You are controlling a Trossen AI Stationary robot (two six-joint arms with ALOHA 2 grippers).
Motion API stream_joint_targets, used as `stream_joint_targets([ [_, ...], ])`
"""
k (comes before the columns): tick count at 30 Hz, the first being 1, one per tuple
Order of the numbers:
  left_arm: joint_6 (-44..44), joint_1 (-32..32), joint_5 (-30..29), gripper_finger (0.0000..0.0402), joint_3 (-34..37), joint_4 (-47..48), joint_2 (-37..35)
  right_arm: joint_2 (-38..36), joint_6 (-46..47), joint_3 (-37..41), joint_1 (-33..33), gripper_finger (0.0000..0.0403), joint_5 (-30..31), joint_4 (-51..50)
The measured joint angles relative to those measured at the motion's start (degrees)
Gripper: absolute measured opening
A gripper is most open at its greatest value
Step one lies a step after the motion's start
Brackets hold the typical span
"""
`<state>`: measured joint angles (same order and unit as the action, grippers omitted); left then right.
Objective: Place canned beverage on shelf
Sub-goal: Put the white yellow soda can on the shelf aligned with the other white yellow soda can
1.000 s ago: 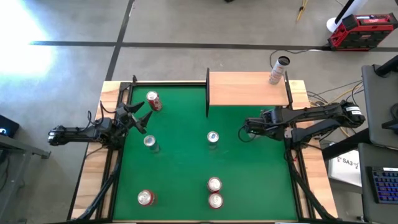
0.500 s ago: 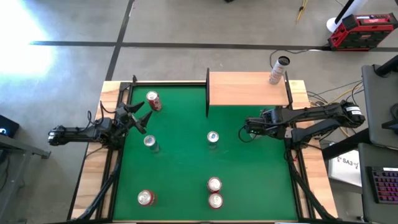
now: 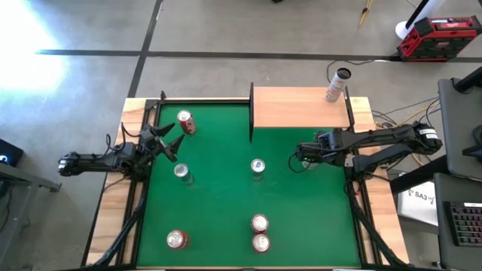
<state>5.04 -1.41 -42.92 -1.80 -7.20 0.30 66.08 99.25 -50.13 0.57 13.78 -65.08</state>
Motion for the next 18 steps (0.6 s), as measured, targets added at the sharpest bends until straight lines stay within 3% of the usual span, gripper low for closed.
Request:
stream_joint_targets([
  [6, -0.01, 0.01, -0.02, 0.0324, -0.01, 0.01, -0.01, -0.45, 0.36, 0.0, -5.53, 0.0384, 4.54, 1.07],
  [18, -0.01, 0.01, 0.0, 0.0324, 0.0, 0.0, -0.02, -0.16, 16.46, 1.52, -26.08, 0.0384, 22.23, -1.12],
])
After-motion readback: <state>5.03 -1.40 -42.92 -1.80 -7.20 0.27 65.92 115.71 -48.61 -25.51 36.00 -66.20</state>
